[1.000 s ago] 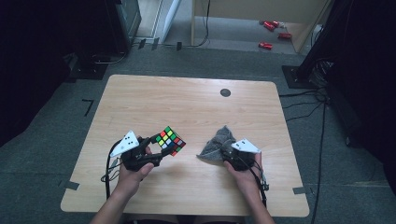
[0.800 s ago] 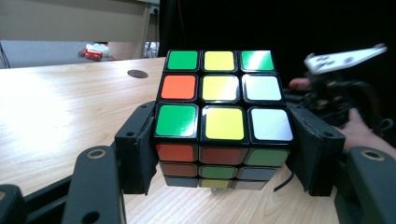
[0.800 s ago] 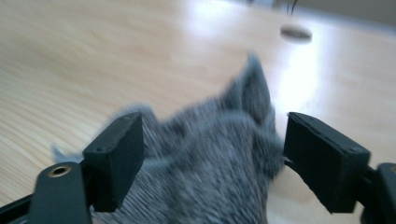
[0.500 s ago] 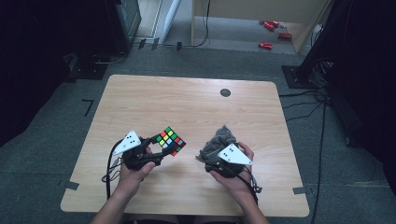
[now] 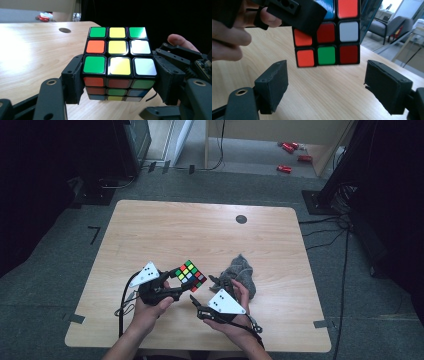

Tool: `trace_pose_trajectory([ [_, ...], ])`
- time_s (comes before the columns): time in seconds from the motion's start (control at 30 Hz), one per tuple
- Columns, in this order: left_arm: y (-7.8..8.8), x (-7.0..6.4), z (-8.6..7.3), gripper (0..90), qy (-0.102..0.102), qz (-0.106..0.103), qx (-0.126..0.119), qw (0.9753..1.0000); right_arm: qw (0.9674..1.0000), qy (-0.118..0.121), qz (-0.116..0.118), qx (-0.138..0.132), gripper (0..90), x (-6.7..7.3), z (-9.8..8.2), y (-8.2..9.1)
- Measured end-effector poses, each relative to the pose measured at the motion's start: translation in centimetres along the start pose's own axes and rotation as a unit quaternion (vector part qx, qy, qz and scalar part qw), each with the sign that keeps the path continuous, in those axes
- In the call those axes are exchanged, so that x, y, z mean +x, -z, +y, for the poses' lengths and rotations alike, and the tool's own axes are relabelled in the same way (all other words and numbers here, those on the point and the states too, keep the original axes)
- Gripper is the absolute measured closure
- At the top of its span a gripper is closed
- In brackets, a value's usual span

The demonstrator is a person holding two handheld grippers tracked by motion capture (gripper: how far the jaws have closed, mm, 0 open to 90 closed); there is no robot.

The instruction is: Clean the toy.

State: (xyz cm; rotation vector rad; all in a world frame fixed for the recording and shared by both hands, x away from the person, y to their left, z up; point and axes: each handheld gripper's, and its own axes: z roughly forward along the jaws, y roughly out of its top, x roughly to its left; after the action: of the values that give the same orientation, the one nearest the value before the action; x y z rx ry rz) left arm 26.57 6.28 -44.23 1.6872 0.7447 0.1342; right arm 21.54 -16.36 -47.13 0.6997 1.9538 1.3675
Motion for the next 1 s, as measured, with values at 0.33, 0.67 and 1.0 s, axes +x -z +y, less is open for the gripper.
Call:
trace_pose_trajectory([
  [0.33,-0.8,-0.7,-0.2,34.6,0.014,-0.025,0.015,0.9995,0.9993,0.022,-0.029,-0.013,31.6,0.4,-0.2,0.0],
  [0.67,-1.0,0.1,-0.3,33.3,0.023,-0.05,0.024,0.9982,0.9996,0.019,-0.019,0.0,34.9,0.2,-0.1,0.1],
  [1.0,0.4,1.6,0.3,25.1,0.004,-0.029,-0.006,0.9996,0.9992,-0.016,-0.027,0.024,35.0,-2.1,-0.3,0.6],
])
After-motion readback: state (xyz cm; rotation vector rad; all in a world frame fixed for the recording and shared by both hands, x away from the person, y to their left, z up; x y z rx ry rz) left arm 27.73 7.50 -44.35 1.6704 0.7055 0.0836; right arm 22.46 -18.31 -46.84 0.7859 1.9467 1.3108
